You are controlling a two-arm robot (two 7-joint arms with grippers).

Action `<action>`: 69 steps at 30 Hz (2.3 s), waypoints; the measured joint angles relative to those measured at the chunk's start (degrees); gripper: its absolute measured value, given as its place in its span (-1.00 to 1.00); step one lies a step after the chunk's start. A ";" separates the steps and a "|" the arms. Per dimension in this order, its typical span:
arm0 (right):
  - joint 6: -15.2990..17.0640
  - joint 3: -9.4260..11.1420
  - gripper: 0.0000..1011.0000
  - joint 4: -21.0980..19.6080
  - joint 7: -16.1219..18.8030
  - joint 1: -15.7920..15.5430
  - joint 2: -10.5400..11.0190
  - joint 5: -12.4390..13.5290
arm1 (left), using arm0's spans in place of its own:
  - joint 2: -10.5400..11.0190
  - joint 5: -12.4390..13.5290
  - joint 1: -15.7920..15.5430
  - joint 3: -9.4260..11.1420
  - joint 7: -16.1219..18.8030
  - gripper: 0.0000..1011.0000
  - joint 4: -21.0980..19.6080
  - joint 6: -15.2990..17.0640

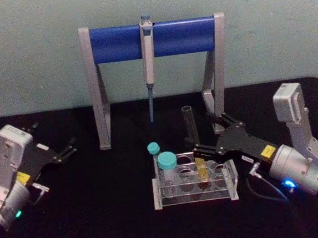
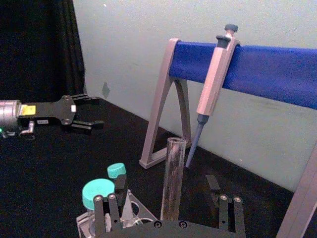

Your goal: Pick up the test tube from the test tube rack, shake it, then place it back into the test tube rack.

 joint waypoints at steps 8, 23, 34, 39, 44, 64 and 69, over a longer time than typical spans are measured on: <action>2.38 -0.14 0.98 2.48 -0.20 2.13 -2.14 -1.76 | 0.00 0.00 0.00 0.00 0.00 0.98 0.00 0.00; 4.60 0.15 0.98 4.04 -1.55 3.60 -4.50 -5.02 | 0.00 0.00 0.00 0.00 0.00 0.98 0.00 0.00; 4.92 0.53 0.98 4.07 -1.32 3.54 -4.76 -5.08 | 0.00 0.00 0.00 0.00 0.00 0.98 0.00 0.00; 4.89 0.51 0.98 4.04 -1.32 3.51 -4.73 -5.07 | 0.00 0.00 0.00 0.00 0.00 0.98 0.00 0.00; 4.86 0.49 0.92 4.02 -1.33 3.50 -4.72 -5.07 | 0.00 0.00 0.00 0.00 0.00 0.98 0.00 0.00; 4.77 0.44 -0.23 3.98 -1.32 3.50 -4.65 -5.03 | 0.00 0.00 0.00 0.00 0.00 0.98 0.00 0.00; 4.75 0.44 -0.54 3.98 -1.29 3.50 -4.66 -4.98 | 0.00 0.00 0.00 0.00 0.00 0.98 0.00 0.00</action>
